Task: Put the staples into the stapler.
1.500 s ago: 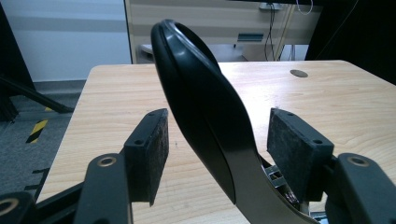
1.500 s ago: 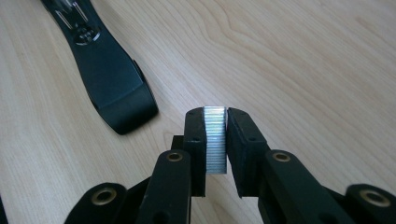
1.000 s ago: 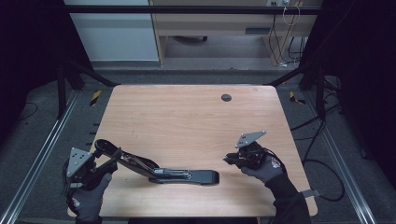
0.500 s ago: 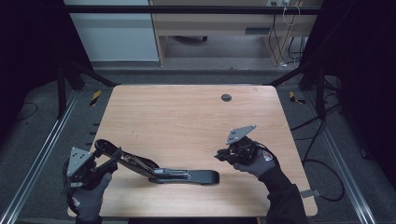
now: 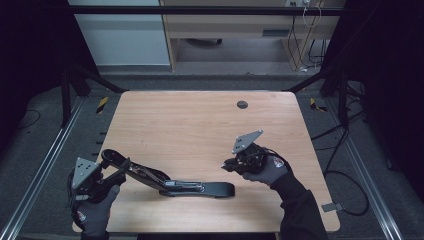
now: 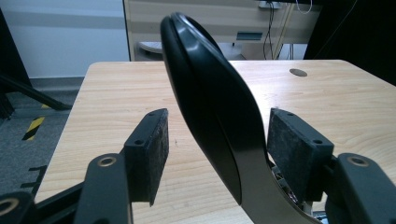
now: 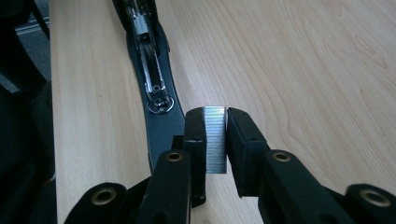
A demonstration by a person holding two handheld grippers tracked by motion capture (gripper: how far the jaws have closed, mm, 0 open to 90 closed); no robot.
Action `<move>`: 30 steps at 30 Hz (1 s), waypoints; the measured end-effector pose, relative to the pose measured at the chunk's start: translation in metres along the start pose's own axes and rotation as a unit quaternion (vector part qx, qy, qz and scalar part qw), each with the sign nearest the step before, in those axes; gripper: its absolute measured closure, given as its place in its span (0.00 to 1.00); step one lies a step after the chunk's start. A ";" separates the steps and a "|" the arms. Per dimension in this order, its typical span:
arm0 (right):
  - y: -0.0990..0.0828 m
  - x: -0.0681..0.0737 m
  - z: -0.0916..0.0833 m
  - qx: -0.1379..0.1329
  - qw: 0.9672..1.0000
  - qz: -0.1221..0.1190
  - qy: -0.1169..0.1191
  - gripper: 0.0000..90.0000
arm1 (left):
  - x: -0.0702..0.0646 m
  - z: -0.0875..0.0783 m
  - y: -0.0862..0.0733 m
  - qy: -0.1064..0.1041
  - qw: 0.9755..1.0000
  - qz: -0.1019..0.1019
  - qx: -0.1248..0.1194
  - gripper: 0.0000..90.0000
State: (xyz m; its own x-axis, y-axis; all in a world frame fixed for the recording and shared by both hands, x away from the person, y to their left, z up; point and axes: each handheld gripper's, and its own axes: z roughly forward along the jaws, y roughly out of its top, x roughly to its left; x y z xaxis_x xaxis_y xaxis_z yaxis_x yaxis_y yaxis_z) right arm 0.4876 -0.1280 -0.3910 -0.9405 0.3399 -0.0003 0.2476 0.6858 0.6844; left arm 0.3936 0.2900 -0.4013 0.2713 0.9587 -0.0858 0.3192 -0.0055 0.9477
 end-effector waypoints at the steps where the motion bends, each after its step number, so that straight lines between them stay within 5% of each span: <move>1: 0.000 0.000 0.000 0.000 1.000 0.000 0.000 0.87 | 0.000 0.000 0.000 0.000 1.000 0.000 0.000 0.43; 30: 0.036 0.011 0.037 0.020 0.996 -0.058 0.057 0.87 | 0.002 0.001 0.001 -0.002 1.000 -0.003 0.000 0.43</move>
State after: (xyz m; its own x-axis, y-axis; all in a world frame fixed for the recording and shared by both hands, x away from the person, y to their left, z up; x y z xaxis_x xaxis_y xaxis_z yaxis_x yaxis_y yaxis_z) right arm 0.4944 -0.0759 -0.3934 -0.9831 0.1831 0.0056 0.1420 0.7427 0.6544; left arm 0.3948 0.2914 -0.4009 0.2728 0.9576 -0.0924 0.3209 0.0000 0.9471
